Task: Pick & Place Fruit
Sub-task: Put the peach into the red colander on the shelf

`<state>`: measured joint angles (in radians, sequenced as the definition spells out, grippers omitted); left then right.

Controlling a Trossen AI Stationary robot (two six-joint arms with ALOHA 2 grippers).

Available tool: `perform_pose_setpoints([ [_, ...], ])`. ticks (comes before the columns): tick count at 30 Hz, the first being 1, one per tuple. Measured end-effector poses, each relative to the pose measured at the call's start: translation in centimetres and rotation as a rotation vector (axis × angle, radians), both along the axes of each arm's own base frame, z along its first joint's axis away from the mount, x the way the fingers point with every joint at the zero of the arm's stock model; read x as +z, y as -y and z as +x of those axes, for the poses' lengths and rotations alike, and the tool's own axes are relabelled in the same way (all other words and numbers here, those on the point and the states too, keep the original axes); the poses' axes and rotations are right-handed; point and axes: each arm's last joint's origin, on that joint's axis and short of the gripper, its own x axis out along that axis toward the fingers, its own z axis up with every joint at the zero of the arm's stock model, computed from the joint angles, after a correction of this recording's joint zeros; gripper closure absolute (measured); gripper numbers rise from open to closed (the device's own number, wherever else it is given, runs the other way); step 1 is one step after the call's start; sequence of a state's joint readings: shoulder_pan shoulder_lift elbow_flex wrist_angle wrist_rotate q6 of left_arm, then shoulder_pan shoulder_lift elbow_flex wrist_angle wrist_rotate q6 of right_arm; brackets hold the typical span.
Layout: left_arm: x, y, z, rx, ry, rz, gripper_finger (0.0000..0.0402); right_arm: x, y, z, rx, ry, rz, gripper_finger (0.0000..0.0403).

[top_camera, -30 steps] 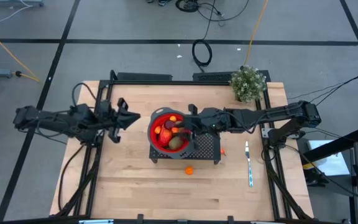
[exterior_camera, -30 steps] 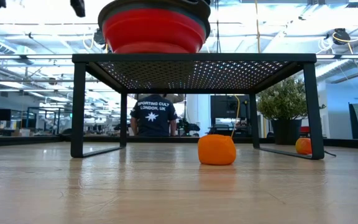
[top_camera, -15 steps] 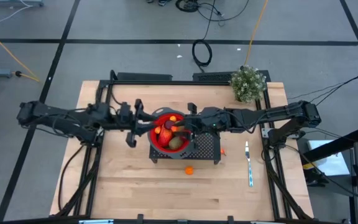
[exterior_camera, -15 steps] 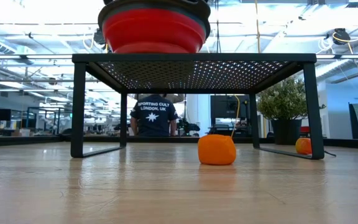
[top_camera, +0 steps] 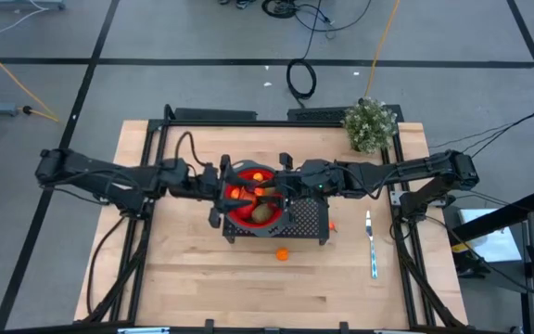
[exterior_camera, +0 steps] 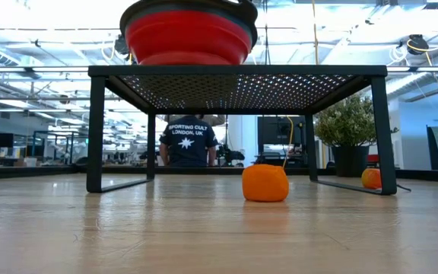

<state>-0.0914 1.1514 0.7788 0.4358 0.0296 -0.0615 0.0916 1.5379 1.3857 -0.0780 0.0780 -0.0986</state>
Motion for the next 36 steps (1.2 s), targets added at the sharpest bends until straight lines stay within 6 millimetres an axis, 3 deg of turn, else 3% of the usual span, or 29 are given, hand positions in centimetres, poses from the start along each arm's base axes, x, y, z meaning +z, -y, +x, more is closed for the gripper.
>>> perform_pose_setpoints([
  [19, -0.9, 0.0, 0.84, 0.029, -0.026, 0.055, 0.0189, -0.02, -0.01, 0.0, 0.0, 0.0, 0.0, 0.0296],
  [36, -1.06, -0.12, 0.83, 0.064, -0.046, 0.061, 0.0394, -0.07, -0.01, -0.02, 0.004, -0.005, 0.001, 0.0296],
])
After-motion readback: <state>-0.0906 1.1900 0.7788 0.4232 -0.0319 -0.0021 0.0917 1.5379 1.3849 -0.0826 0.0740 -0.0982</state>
